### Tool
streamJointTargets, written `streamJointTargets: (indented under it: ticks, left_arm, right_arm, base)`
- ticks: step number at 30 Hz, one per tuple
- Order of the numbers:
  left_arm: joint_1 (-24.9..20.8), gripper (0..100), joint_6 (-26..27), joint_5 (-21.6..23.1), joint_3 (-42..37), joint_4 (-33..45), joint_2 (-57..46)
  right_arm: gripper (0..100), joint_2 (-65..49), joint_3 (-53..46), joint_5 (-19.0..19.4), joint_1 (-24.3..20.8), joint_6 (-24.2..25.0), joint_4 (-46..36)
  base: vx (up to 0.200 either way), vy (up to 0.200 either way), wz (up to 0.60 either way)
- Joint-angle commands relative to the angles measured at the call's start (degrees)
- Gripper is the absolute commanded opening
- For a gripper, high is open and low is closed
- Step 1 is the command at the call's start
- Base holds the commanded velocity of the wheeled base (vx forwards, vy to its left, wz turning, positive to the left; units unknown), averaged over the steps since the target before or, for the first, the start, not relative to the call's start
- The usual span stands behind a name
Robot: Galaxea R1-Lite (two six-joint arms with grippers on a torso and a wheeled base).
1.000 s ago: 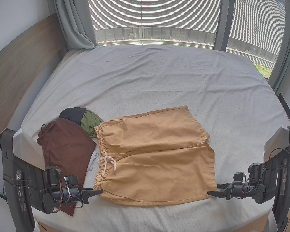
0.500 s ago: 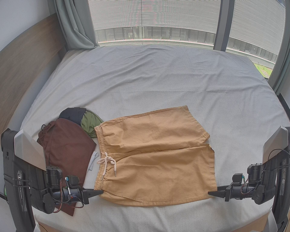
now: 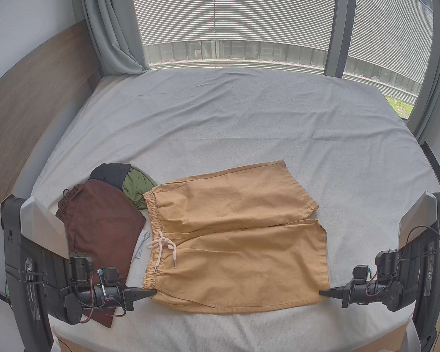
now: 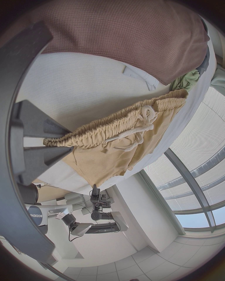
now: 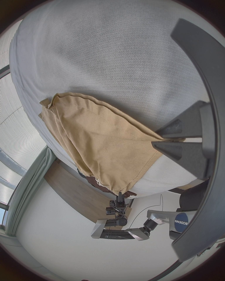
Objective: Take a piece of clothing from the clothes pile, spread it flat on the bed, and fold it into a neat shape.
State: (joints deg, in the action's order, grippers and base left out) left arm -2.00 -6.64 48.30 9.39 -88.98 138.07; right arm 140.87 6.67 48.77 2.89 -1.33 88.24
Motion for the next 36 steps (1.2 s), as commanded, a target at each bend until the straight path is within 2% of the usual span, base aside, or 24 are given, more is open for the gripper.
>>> streamJointTargets:
  ticks: [1, 6, 14, 20, 25, 36]
  left_arm:
    - [0.3, 0, 0.1, 0.5, -1.2, -0.1, -0.3]
    - [0.6, 0, 0.7, 0.4, -3.1, -0.1, -0.2]
    - [2.7, 0, 7.9, 0.6, -4.9, -0.1, 1.9]
    - [2.1, 0, 8.3, 1.3, -4.2, -0.1, 1.4]
    - [1.6, 0, 6.4, 1.8, -2.5, -0.1, -1.0]
    - [0.2, 0, -4.9, 1.7, 2.7, -0.1, -8.0]
  right_arm:
    - [0, -0.5, -1.2, 0.0, 0.0, -1.1, 0.0]
    - [0, -0.5, -2.4, 0.0, 0.5, -4.9, 0.0]
    - [0, -0.7, -4.0, 0.1, 0.5, -7.2, 0.0]
    - [0, -2.6, -3.9, 0.4, 0.1, -7.2, 0.0]
    - [0, -5.3, -3.3, 0.9, 0.0, -6.6, 0.0]
    - [0, -10.9, 0.0, 1.7, -0.3, -0.3, 0.0]
  base:
    - [0.0, 0.0, 0.0]
    - [0.0, 0.0, 0.0]
    - [0.0, 0.0, 0.0]
    - [0.0, 0.0, 0.0]
    - [0.0, 0.0, 0.0]
    - [0.0, 0.0, 0.0]
